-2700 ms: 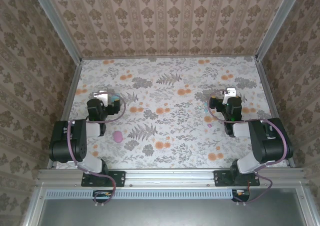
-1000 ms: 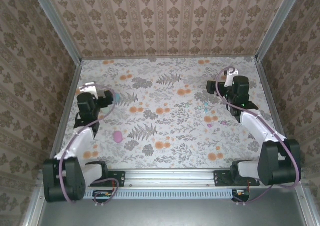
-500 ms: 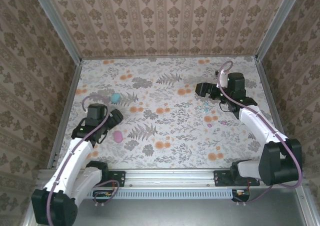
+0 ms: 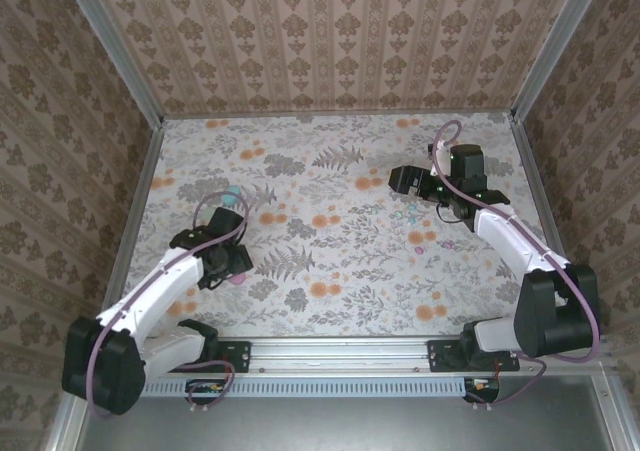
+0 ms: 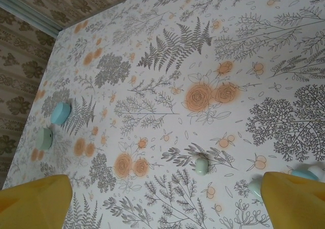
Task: Insert the wireless bluetooth earbuds into the charging case
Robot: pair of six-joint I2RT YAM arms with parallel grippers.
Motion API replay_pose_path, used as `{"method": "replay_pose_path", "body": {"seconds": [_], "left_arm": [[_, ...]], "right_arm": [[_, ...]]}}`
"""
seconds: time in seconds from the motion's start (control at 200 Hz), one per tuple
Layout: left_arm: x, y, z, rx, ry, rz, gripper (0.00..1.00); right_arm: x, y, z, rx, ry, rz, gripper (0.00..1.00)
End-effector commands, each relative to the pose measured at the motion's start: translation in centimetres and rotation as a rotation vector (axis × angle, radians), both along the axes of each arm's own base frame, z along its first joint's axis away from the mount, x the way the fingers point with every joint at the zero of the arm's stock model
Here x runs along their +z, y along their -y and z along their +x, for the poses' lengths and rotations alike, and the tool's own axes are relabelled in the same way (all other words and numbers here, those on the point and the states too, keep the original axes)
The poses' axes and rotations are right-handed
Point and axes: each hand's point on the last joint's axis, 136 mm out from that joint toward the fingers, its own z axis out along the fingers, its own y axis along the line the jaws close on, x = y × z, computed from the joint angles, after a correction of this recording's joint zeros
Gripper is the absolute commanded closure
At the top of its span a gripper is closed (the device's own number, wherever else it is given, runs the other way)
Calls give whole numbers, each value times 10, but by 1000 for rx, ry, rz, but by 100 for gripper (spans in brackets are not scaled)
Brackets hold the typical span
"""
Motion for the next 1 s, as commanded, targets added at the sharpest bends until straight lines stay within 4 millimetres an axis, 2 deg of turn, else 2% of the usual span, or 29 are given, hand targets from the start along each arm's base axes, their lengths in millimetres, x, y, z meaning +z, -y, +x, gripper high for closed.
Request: {"method": "replay_pose_path", "body": {"seconds": [0.0, 0.165, 0.345, 0.445, 0.67, 0.995], "left_arm": [[-2, 5, 3, -88, -33, 19, 26], [-15, 21, 13, -139, -87, -15, 34], [-27, 23, 12, -150, -130, -11, 36], [-33, 26, 10, -166, -138, -29, 43], [-44, 26, 5, -166, -168, -30, 44], [-46, 28, 9, -246, -188, -11, 56]], "right_arm": [[5, 0, 5, -19, -9, 5, 2], [4, 3, 6, -34, -15, -6, 2], [-3, 4, 4, -41, -41, -11, 1], [-6, 5, 2, -45, -51, -12, 1], [-5, 5, 4, -50, -52, -5, 1], [-5, 5, 2, -54, -60, 2, 1]]}}
